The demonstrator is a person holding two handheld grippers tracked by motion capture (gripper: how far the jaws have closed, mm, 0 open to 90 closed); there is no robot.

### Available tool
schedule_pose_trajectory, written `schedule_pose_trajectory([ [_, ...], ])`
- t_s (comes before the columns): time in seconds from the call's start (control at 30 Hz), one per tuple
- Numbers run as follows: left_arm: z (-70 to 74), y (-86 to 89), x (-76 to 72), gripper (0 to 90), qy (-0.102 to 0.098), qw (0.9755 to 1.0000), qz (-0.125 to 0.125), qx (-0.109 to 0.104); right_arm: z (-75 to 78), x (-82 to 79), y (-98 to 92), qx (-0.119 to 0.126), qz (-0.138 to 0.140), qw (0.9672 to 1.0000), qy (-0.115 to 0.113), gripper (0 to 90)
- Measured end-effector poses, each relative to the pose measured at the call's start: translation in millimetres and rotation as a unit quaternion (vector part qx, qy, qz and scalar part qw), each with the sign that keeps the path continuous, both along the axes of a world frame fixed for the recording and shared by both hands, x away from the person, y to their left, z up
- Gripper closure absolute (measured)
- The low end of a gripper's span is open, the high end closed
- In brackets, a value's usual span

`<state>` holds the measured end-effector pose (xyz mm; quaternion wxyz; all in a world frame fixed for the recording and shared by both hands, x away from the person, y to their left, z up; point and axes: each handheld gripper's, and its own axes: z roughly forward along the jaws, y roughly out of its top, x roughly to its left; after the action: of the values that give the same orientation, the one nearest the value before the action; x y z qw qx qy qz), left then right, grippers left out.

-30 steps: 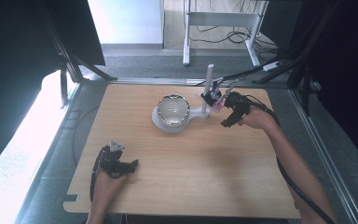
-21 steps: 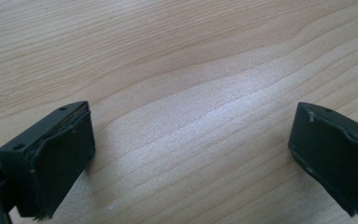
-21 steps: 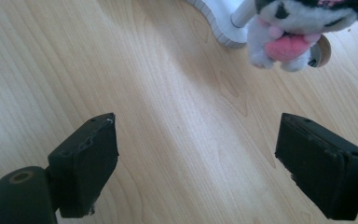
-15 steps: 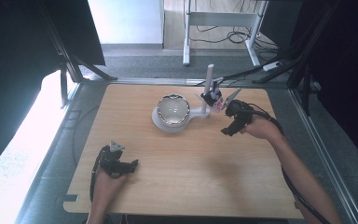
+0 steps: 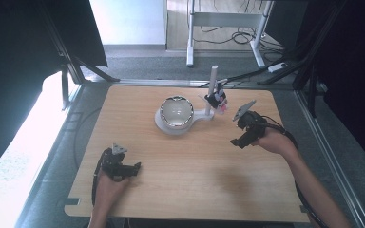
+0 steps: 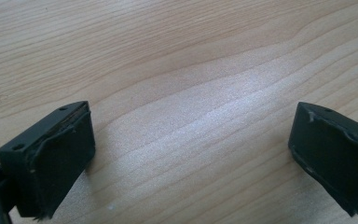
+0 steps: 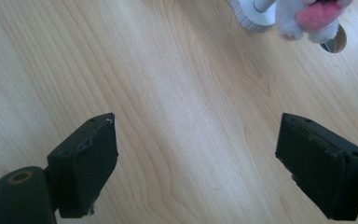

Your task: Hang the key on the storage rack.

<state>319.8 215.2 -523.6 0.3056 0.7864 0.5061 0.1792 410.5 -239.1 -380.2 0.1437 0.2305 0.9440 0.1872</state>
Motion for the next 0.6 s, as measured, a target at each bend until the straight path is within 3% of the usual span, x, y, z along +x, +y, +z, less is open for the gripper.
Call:
schedule_pose_trajectory([
  [0.6,0.0,-0.2,-0.2,0.2,0.001,1.0000,0.001,-0.001,-10.2,-33.0,-22.7,0.020,-0.012,0.9996,-0.016,12.6],
])
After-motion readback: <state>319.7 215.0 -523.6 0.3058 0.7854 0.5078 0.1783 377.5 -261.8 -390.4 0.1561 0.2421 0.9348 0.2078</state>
